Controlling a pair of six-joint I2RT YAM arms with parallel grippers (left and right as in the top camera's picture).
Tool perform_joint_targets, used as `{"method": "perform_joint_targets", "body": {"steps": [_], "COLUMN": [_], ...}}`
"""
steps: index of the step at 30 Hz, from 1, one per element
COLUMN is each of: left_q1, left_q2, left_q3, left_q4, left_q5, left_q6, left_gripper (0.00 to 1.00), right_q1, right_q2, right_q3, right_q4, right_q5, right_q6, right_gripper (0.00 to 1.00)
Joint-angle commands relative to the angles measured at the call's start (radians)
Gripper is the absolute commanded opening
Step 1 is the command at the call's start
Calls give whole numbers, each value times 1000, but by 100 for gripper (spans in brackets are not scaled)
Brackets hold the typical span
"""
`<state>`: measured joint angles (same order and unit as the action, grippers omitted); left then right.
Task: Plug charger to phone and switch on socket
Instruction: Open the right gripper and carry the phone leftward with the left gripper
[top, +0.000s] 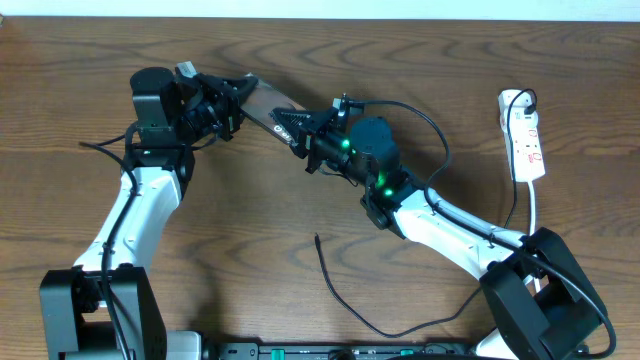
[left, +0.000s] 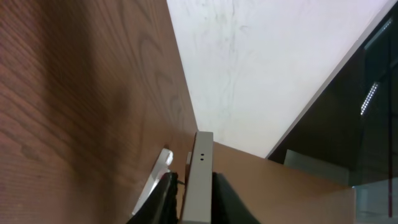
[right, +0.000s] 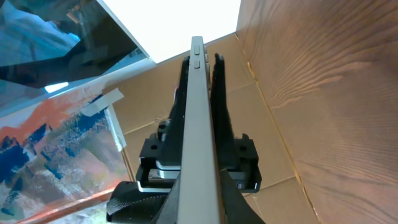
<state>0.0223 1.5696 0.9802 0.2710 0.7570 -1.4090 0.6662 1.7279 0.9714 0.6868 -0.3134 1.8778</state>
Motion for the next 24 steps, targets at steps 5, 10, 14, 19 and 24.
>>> {"method": "perform_joint_targets", "body": {"steps": [5,10,14,19,24], "left_q1": [-3,-12,-13,-13,-13], "left_q2": [8,8,8,8,8], "left_q3": [-8,-8,-8,-8,-8], "left_q4": [4,4,4,4,4], "left_q5": [17,16,16,16,16], "left_q6": [9,9,9,9,9], "left_gripper": [12,11,10,8,8], "right_q1": [16,16,16,16,16], "right_q2": [1,1,1,1,1], "right_q3": [14,14,14,14,14], "right_q4": [17,17,16,17,16], "right_q5": [17,16,16,16,16], "right_q6": [-2,-2,-2,-1,-2], "right_gripper": [1,1,1,5,16]}}
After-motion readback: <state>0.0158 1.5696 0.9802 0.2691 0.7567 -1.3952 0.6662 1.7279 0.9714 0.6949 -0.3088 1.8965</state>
